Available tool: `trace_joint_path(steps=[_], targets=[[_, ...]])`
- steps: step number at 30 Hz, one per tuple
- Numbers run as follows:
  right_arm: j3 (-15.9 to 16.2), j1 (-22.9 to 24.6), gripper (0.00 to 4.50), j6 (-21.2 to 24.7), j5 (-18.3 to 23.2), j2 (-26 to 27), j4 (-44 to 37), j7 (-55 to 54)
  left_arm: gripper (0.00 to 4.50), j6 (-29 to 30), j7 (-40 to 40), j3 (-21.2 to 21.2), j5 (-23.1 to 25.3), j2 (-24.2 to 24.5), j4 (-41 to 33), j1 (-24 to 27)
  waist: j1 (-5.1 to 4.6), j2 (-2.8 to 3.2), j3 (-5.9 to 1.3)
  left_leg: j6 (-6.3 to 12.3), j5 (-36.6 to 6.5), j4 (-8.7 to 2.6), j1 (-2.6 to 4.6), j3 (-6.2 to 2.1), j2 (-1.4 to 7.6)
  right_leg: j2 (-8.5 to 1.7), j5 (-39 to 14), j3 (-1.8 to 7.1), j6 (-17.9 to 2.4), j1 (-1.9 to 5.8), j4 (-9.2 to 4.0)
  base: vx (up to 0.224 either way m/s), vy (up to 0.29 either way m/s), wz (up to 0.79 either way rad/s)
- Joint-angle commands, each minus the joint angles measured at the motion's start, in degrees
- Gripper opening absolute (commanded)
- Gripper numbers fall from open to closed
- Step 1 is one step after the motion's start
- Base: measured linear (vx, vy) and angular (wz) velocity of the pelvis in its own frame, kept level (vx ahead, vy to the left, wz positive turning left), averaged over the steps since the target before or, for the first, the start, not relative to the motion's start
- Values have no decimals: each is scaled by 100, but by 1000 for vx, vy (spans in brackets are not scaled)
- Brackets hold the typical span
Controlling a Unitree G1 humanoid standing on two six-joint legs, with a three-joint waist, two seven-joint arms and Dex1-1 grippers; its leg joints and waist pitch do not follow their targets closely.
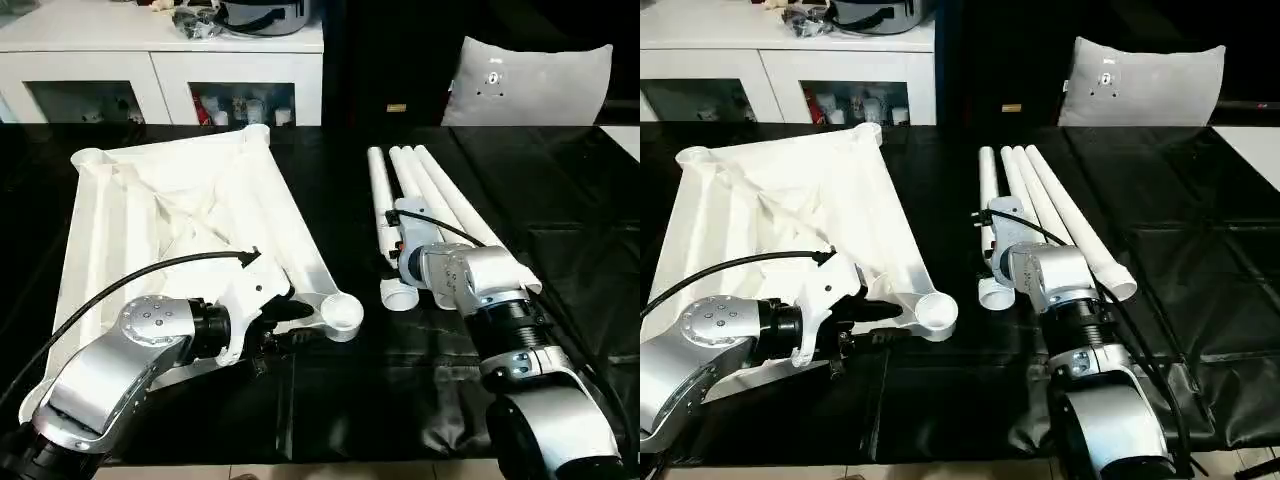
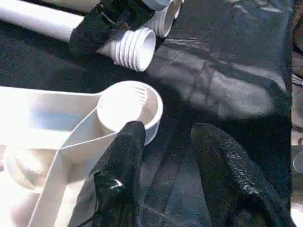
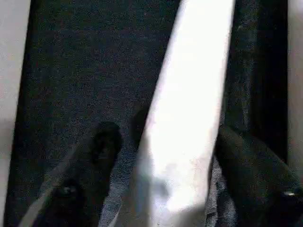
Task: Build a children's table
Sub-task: Pick table leg
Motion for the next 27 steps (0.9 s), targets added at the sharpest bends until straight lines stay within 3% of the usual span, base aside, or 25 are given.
trace_joint_path(steps=[1, 12, 20, 23, 27], targets=[[-68, -29, 306, 65, 63, -19, 382, 127, 190, 78, -3, -11, -57, 55, -163, -52, 2, 21, -327, -207, -375, -365, 102, -47, 305, -495, 789, 282, -1261, 205, -372, 0, 0, 0], [26, -496, 216, 296, -15, -298, 985, 503, 190, 121, -32, 20, -157, 61, -228, -48, 3, 18, -326, -192, -395, -362, 100, -43, 309, -499, 683, 269, -1334, 194, -377, 0, 0, 0], [-60, -658, 194, 164, -10, -350, 1247, 606, 190, -123, 265, 142, -35, -122, -149, -56, 10, 2, -327, -120, -334, -349, 89, -34, 315, -501, 750, 272, -1369, 199, -375, 0, 0, 0], [-271, -657, 193, -143, 12, -397, 1284, 403, 190, -330, 484, 205, 89, -241, -20, -63, 16, 50, -326, -153, -406, -349, 99, -38, 326, -510, 676, 270, -1362, 187, -383, 0, 0, 0], [-559, -514, 193, -644, 147, -389, 879, 286, 190, -432, 774, 317, 189, -424, 200, -173, 30, 36, -343, -159, -328, -341, 95, -32, 315, -493, 912, 270, -1325, 203, -372, 0, 0, 0]])
